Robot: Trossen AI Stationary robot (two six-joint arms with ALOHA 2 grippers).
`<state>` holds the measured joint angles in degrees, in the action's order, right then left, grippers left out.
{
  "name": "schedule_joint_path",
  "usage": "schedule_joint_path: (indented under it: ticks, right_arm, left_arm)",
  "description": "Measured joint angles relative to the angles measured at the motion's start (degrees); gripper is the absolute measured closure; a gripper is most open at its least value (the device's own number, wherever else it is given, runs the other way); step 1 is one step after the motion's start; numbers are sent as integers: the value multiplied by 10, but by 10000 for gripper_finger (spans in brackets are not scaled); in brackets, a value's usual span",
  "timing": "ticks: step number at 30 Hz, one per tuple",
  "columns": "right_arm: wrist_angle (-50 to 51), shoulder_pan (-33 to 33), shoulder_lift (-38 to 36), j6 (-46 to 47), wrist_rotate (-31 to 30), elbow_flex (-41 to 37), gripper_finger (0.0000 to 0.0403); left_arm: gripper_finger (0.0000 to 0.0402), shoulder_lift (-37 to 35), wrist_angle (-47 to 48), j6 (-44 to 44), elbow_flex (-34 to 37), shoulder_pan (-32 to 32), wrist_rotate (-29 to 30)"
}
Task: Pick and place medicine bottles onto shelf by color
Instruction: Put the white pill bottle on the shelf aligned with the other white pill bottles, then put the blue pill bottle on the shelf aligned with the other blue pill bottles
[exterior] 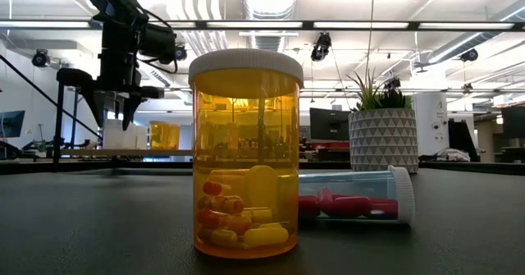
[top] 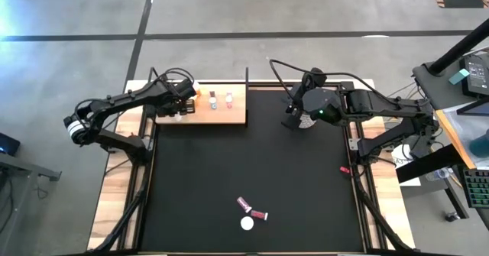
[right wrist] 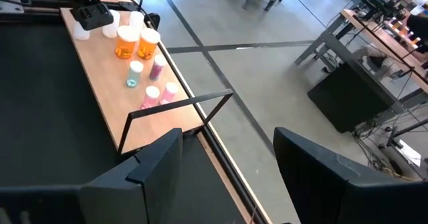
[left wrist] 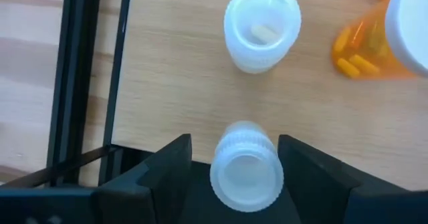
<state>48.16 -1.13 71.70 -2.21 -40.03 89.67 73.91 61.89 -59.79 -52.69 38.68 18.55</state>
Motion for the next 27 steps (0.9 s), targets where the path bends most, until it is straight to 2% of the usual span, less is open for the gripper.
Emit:
schedule_joint_path:
  ticks: [10,17,23,27]
  right_arm:
    - [0,0,0,1,0,0,177]
    - [31,0,0,40,0,0,177]
    - [30,0,5,53,0,0,177]
    - [29,0,10,53,0,0,177]
  left_arm:
    - [195,-5,-28,2,-2,-1,28]
    - [195,-16,-40,33,-48,-2,27]
    - [195,-20,-56,95,-95,-6,-84]
    - [195,-24,-121,106,-120,-30,-136]
